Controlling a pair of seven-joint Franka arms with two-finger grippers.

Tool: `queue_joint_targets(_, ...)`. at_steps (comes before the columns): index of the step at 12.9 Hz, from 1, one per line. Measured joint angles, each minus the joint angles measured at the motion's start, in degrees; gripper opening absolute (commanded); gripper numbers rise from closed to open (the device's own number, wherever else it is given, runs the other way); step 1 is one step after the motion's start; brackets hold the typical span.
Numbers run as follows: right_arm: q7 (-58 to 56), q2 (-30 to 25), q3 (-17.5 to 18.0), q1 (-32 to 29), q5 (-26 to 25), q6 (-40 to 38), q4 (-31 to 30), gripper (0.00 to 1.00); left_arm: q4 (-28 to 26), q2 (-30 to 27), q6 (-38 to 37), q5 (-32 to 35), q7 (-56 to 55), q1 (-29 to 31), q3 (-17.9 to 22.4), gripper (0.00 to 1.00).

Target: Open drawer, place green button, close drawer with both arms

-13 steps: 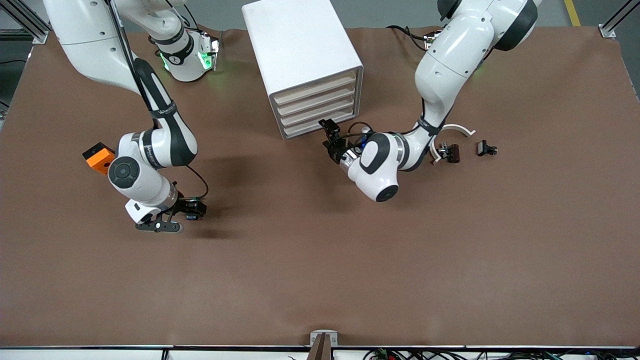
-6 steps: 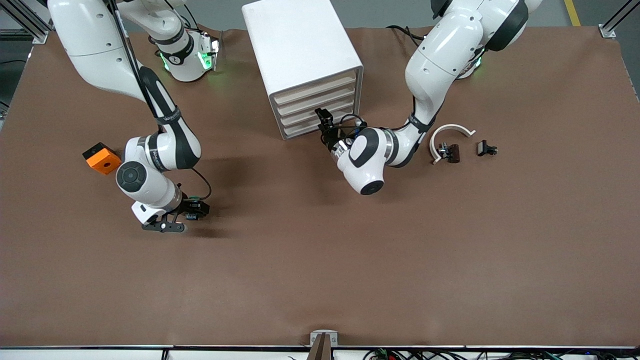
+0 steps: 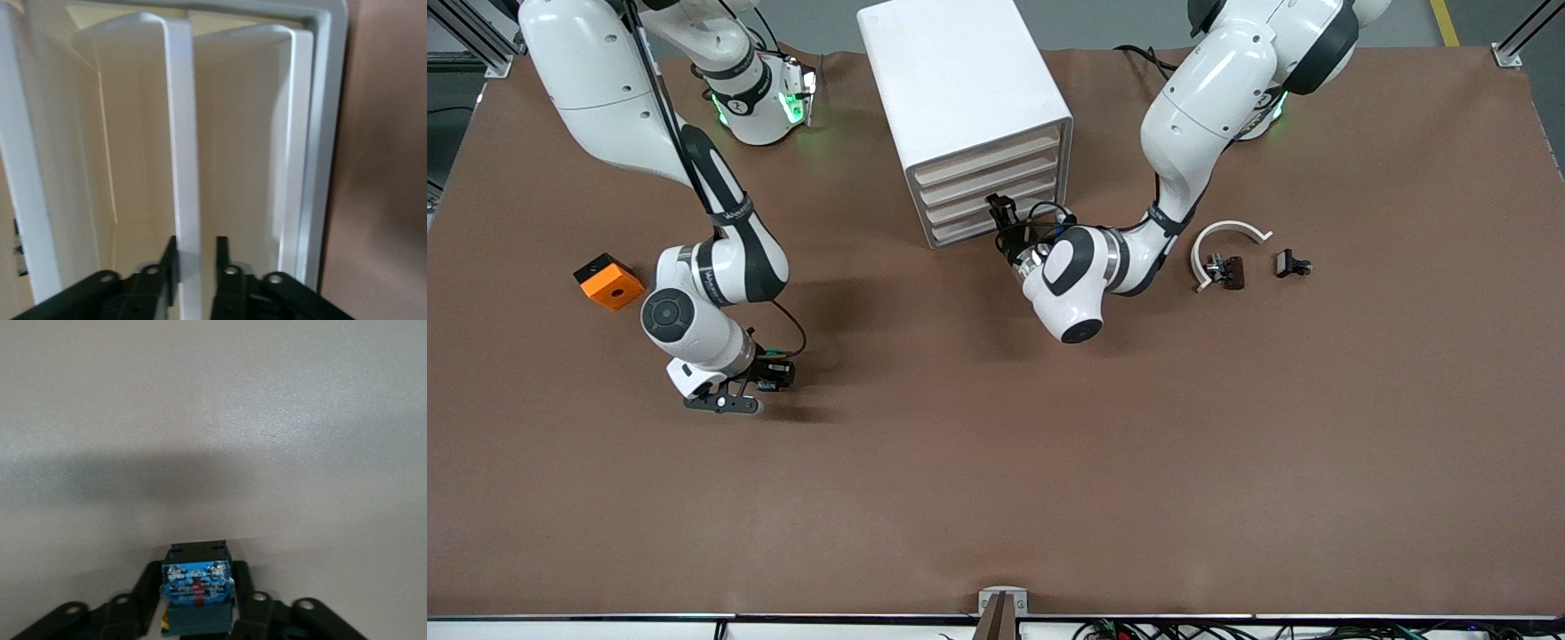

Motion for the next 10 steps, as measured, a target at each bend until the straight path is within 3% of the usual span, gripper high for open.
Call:
queue_joint_targets(4,2.74,-0.96,0.01,0.64,0.00,-2.10,0.90,0.00,0.60,-0.01,-0.34,-0.02,-0.18,0.29,0.48,0.00)
queue_joint_targets(10,24.30,-9.36,0.25,8.50,0.04,-24.62,9.97,0.00,4.38,-0.02,-0.62,0.11,0.00,0.46,4.95,0.00)
